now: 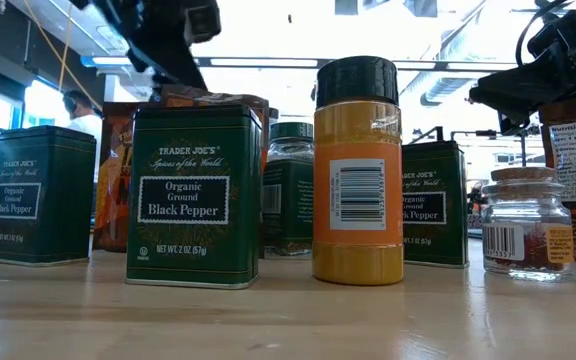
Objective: Shelf spices
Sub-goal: Put the black seasoning bottle on the shelf
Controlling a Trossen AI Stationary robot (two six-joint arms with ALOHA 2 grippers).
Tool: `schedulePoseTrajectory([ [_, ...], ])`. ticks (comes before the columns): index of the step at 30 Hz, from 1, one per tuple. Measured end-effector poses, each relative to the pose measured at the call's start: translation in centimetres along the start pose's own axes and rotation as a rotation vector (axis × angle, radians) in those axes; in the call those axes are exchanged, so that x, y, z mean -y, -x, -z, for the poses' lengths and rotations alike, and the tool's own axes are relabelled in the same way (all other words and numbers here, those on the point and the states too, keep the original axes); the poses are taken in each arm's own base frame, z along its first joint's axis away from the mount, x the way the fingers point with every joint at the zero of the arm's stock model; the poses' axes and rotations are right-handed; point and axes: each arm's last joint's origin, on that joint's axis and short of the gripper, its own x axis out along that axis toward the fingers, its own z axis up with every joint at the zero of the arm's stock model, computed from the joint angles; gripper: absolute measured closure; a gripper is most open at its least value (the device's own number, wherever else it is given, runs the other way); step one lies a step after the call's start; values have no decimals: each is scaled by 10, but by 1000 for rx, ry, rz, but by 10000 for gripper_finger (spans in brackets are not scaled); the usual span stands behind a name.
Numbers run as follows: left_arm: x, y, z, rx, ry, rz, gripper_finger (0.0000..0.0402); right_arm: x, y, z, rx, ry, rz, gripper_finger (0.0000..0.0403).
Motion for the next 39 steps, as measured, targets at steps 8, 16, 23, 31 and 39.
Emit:
schedulePoseTrajectory([
  [8, -2, -20, 5, -74, -180, 52, 179, 0, 0, 0, 0, 0, 0, 308],
  [16, 9, -21, 5, -48, -251, 88, 178, 0, 0, 0, 0, 0, 1, 308],
  [23, 14, -22, 6, -42, -284, 50, 178, 0, 0, 0, 0, 0, 0, 308],
  [31, 14, -30, 10, -78, -276, 55, 178, 0, 0, 0, 0, 0, 0, 308],
  [39, 14, -40, 13, -112, -264, 85, 178, 0, 0, 0, 0, 0, 1, 308],
])
